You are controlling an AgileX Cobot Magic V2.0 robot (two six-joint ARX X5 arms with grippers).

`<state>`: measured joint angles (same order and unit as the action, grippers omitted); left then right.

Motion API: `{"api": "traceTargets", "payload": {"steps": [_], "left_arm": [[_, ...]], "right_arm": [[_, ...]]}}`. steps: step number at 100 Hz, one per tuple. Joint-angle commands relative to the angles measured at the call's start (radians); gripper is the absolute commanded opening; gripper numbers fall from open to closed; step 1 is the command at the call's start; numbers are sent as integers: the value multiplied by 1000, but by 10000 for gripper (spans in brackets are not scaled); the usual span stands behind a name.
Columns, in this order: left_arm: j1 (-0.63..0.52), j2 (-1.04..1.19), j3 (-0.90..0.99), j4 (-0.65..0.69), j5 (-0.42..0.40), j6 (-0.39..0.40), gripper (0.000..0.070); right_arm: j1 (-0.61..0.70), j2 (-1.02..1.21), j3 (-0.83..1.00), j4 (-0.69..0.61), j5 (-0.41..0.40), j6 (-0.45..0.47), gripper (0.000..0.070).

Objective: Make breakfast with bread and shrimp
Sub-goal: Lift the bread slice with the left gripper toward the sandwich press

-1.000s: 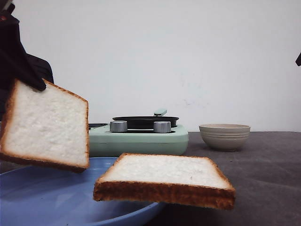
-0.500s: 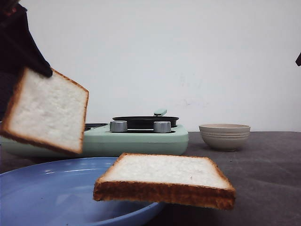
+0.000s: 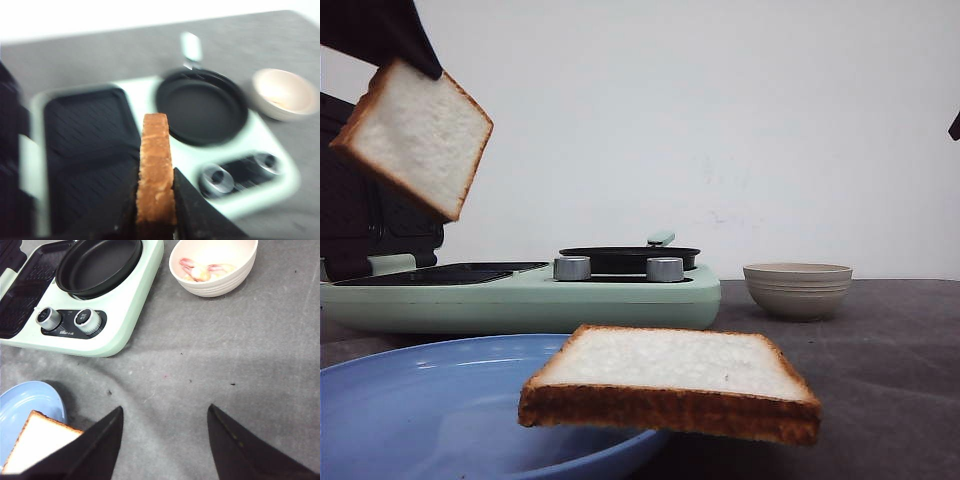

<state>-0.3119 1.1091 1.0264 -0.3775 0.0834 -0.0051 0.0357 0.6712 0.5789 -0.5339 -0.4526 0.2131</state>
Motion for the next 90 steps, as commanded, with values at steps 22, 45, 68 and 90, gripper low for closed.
{"api": "traceTargets", "payload": {"steps": [22, 45, 68, 90], "left_arm": [[-3, 230, 201, 24, -130, 229, 10], [-4, 418, 314, 108, -205, 327, 10], [-4, 559, 397, 179, -312, 453, 9], [-2, 673, 468, 206, -341, 543, 8]], "right_arm": [[2, 7, 13, 9, -3, -13, 329], [2, 7, 13, 9, -3, -13, 329], [2, 7, 13, 9, -3, -15, 329], [2, 7, 13, 9, -3, -16, 329]]}}
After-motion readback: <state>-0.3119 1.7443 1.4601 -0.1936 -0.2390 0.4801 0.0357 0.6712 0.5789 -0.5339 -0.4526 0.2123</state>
